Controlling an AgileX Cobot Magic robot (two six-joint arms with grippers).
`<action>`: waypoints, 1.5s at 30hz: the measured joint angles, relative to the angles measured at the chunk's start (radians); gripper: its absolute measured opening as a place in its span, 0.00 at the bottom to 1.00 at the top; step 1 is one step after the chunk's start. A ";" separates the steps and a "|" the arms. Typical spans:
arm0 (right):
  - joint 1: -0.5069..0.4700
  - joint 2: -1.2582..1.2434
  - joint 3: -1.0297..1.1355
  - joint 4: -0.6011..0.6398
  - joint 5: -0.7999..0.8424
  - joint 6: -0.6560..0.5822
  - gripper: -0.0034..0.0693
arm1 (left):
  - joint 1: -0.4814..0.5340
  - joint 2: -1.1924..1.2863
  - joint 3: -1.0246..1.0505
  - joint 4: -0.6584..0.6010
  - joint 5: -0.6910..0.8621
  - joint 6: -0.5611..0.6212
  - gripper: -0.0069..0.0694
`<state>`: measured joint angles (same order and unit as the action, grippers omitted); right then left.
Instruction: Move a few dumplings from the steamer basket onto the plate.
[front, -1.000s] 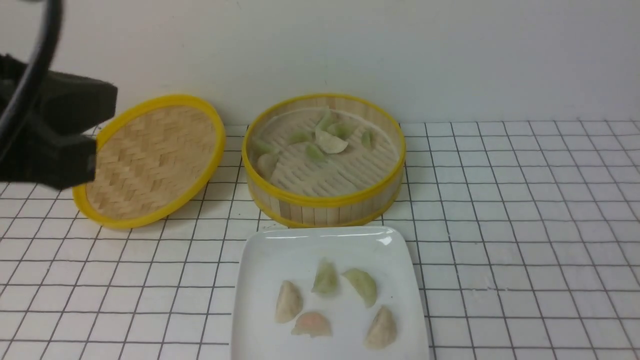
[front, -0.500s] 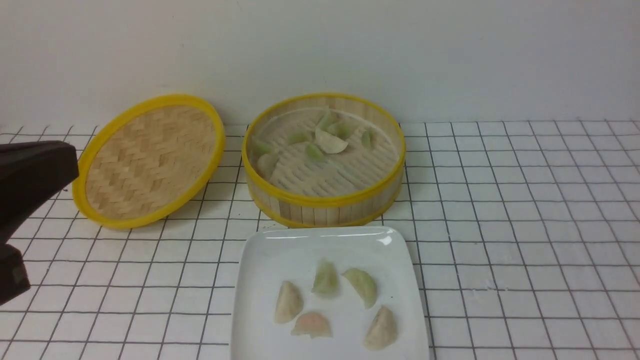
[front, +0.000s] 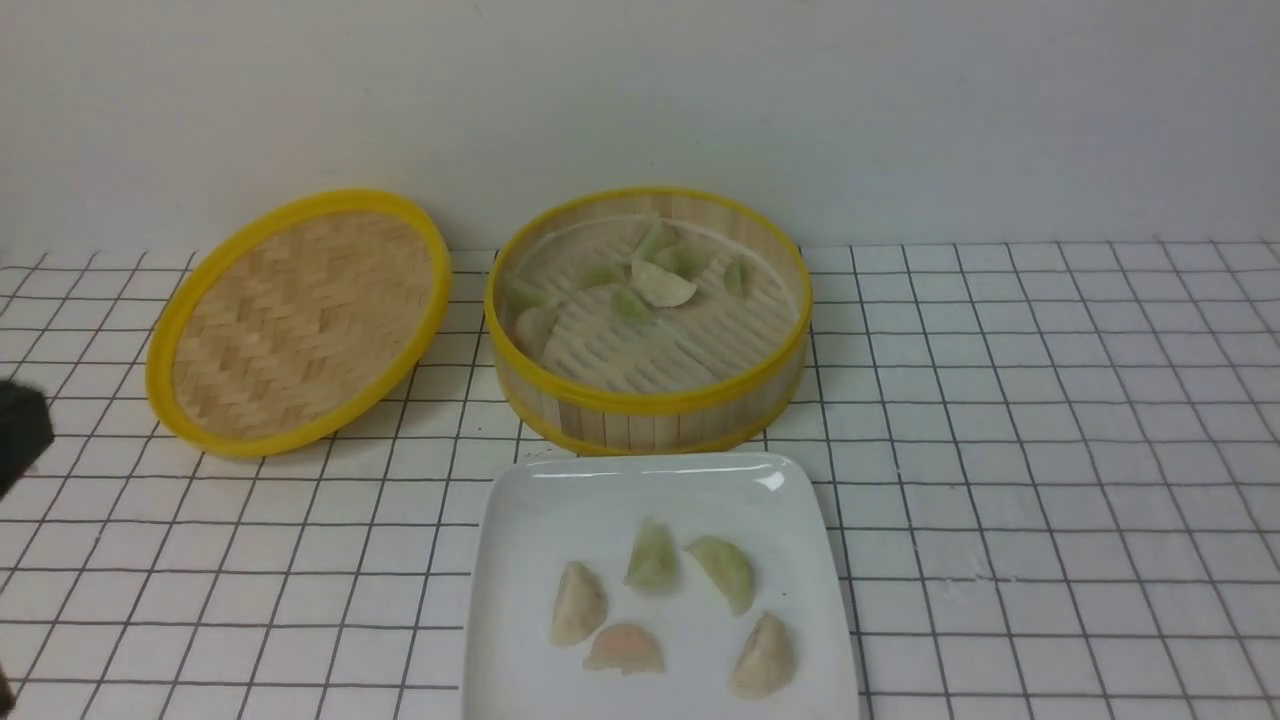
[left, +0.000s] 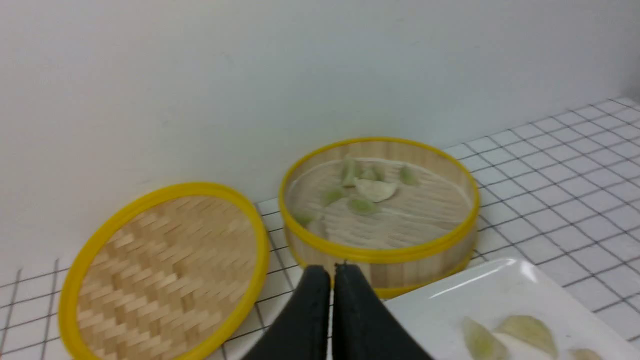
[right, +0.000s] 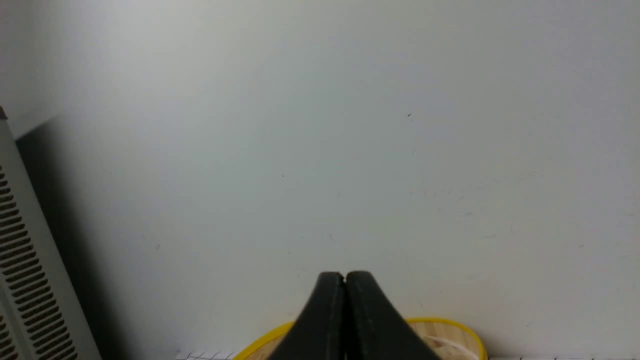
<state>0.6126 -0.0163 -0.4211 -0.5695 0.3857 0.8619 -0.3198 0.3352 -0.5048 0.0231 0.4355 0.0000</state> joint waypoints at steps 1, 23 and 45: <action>0.000 0.000 0.000 0.000 0.000 0.000 0.03 | 0.040 -0.047 0.055 -0.003 -0.022 0.008 0.08; 0.000 0.000 0.000 0.000 0.000 0.001 0.03 | 0.270 -0.345 0.532 -0.095 -0.054 0.063 0.08; 0.000 0.000 0.000 0.077 0.001 -0.116 0.03 | 0.270 -0.345 0.532 -0.095 -0.054 0.063 0.08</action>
<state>0.6126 -0.0163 -0.4211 -0.4922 0.3867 0.7463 -0.0501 -0.0101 0.0274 -0.0721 0.3819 0.0625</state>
